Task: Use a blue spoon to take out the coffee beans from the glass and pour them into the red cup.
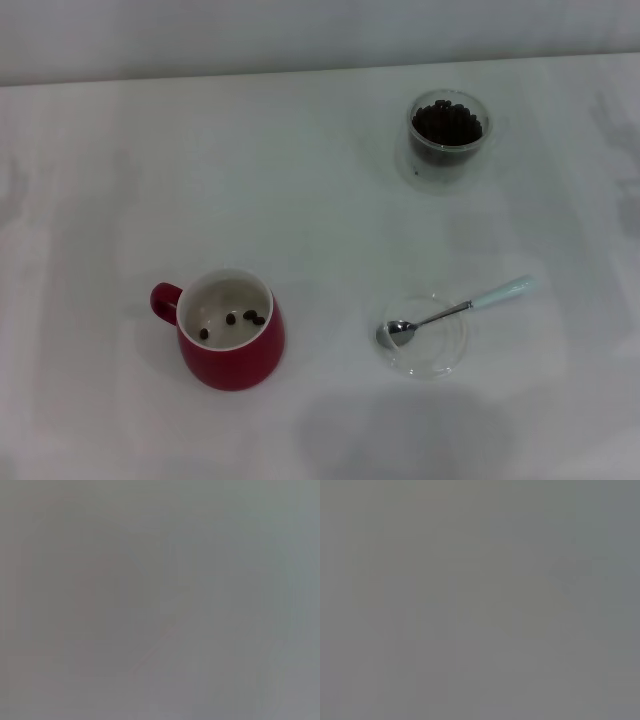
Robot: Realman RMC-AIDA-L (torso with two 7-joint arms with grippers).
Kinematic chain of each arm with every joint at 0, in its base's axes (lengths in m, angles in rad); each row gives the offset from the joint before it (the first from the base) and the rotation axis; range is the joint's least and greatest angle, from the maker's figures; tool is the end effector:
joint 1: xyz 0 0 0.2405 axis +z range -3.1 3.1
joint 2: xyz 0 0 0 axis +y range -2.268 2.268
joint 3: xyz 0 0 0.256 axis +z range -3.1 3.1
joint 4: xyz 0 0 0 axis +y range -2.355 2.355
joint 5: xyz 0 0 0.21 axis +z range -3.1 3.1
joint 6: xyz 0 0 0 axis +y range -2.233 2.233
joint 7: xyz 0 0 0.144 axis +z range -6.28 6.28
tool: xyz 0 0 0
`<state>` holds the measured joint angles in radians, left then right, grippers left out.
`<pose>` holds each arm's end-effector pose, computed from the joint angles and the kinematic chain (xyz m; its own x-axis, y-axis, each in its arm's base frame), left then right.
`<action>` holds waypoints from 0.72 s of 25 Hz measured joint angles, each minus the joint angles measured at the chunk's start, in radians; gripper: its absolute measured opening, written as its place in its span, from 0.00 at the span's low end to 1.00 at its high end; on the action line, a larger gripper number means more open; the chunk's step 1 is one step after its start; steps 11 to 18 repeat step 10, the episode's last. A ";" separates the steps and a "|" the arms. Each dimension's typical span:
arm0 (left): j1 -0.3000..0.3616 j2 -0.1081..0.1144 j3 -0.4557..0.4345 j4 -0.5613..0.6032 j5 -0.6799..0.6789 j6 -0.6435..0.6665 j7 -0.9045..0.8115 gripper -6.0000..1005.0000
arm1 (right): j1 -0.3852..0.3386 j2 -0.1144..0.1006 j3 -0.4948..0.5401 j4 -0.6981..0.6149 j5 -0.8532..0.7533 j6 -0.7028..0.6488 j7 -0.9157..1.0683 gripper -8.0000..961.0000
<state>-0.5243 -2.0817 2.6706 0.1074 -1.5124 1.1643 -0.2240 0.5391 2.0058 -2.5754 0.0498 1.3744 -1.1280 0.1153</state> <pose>-0.3376 0.3502 0.0100 0.5796 -0.0798 0.8110 0.8149 0.0589 -0.5766 0.3740 0.3566 0.0708 0.8127 0.0442 -0.5810 -0.5814 0.1266 -0.8037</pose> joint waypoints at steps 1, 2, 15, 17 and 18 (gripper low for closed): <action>-0.001 0.000 0.000 0.000 0.000 -0.008 0.000 0.89 | -0.001 -0.001 0.001 0.000 0.000 0.000 -0.007 0.86; -0.002 -0.001 0.000 0.001 0.000 -0.015 0.000 0.89 | -0.002 -0.002 0.001 0.001 0.000 0.000 -0.014 0.86; -0.015 -0.003 -0.001 0.006 -0.003 -0.056 0.000 0.89 | 0.007 -0.004 0.003 0.003 0.000 0.002 -0.038 0.86; -0.015 -0.003 -0.001 0.006 -0.003 -0.056 0.000 0.89 | 0.007 -0.004 0.003 0.003 0.000 0.002 -0.038 0.86; -0.015 -0.003 -0.001 0.006 -0.003 -0.056 0.000 0.89 | 0.007 -0.004 0.003 0.003 0.000 0.002 -0.038 0.86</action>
